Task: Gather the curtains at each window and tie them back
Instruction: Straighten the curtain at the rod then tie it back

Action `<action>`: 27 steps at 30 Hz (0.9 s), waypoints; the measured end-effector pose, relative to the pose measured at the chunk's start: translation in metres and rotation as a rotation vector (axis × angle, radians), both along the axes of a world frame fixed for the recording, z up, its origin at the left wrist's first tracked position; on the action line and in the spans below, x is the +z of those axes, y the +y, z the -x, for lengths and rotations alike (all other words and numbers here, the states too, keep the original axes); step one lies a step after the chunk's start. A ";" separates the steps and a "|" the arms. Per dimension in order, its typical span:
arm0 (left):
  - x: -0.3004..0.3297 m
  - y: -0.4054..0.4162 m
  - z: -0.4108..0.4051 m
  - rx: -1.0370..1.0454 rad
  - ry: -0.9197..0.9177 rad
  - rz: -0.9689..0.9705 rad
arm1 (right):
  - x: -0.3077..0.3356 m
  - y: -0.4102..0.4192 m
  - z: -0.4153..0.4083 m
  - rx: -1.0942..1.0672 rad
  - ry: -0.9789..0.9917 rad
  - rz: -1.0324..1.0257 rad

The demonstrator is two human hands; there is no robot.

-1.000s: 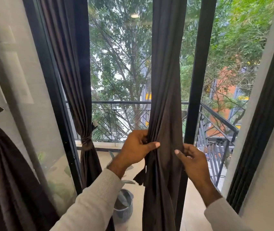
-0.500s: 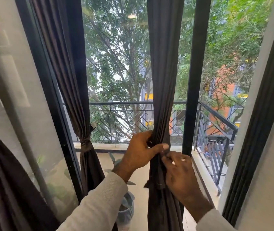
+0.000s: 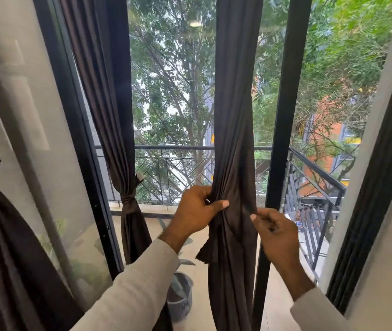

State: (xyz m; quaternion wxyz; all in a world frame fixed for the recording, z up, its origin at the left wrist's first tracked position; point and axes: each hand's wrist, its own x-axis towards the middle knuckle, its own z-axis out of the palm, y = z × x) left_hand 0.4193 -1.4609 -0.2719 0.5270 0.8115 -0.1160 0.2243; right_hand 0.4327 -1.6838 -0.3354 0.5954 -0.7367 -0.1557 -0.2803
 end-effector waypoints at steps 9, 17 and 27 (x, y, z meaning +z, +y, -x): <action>0.005 -0.028 -0.005 0.163 -0.070 -0.139 | -0.020 0.028 0.011 -0.174 -0.387 0.507; 0.005 -0.012 -0.004 0.024 0.031 -0.064 | -0.018 0.016 0.017 -0.019 -0.529 0.664; 0.028 0.004 0.006 -0.190 0.229 -0.012 | 0.007 0.012 0.009 0.243 0.222 0.053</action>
